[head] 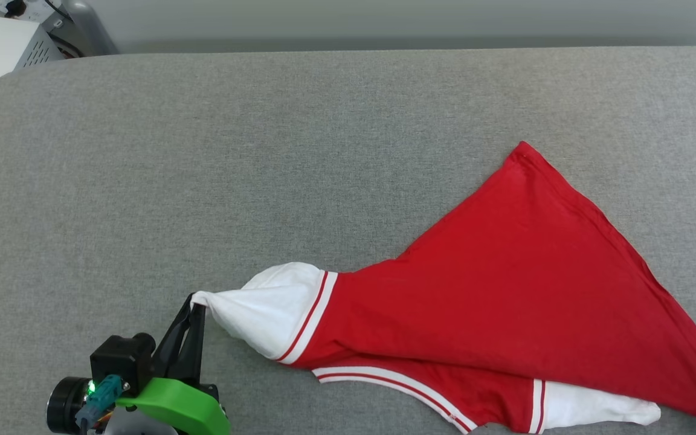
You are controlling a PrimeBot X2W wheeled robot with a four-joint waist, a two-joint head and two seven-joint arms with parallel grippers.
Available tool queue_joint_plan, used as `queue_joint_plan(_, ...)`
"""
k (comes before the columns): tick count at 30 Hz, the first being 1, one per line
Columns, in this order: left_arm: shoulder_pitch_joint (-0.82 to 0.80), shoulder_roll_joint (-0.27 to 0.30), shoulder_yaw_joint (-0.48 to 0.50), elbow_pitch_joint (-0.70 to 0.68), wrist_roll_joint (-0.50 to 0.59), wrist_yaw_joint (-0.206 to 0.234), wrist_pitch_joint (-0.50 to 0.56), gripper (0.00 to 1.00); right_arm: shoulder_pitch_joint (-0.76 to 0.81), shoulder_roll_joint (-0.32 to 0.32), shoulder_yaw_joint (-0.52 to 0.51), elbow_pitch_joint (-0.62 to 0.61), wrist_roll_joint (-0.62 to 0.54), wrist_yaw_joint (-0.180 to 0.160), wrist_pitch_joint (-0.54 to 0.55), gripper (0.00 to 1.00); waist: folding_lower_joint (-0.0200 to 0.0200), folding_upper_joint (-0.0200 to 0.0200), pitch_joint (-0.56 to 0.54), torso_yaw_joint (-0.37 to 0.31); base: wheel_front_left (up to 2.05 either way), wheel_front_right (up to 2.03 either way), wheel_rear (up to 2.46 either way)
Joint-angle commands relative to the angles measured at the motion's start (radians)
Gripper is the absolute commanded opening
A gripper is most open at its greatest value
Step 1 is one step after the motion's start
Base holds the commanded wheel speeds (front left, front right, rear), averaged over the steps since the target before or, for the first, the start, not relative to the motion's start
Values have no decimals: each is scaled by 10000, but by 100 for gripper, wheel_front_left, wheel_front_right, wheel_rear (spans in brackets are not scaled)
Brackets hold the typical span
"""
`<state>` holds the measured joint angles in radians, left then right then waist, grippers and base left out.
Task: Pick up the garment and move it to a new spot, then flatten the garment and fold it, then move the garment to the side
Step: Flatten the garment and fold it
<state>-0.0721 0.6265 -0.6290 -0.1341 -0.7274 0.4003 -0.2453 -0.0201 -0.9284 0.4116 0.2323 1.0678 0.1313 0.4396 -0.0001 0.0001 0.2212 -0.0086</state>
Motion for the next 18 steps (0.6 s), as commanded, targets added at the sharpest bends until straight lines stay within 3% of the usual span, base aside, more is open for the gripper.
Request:
queue_joint_plan(1, 11, 18, 23, 12, -30, 14, 17, 0, 223, 344, -13, 185, -146, -6, -49, 0, 1, -1, 96, 50, 0, 0, 0)
queue_joint_plan(5, -110, -44, -29, 114, -15, -38, 30, 0, 458, 1094, -123, 597, -428, -6, -113, 0, 1, -1, 133, 102, 0, 0, 0)
queue_joint_plan(6, -123, -62, -37, 146, -20, -45, 29, 0, 441, 1223, -251, 670, -435, -6, -124, 44, 1, -1, 102, 98, 0, 0, 0)
queue_joint_plan(7, -120, -78, -37, 169, -28, -45, 26, 0, 393, 1279, -383, 680, -458, -6, -166, 100, 1, -1, 56, 88, 0, 0, 0)
queue_joint_plan(11, -53, -116, -16, 181, -33, -39, -3, 0, 101, 1112, -1193, 367, -765, -6, -537, 100, 1, -1, -100, 84, 0, 0, 0)
queue_joint_plan(18, -136, -121, -2, 24, 81, -39, -31, 0, -890, 552, -2649, -1332, -1387, -6, -600, 100, 1, -1, 2, 327, 0, 0, 0)
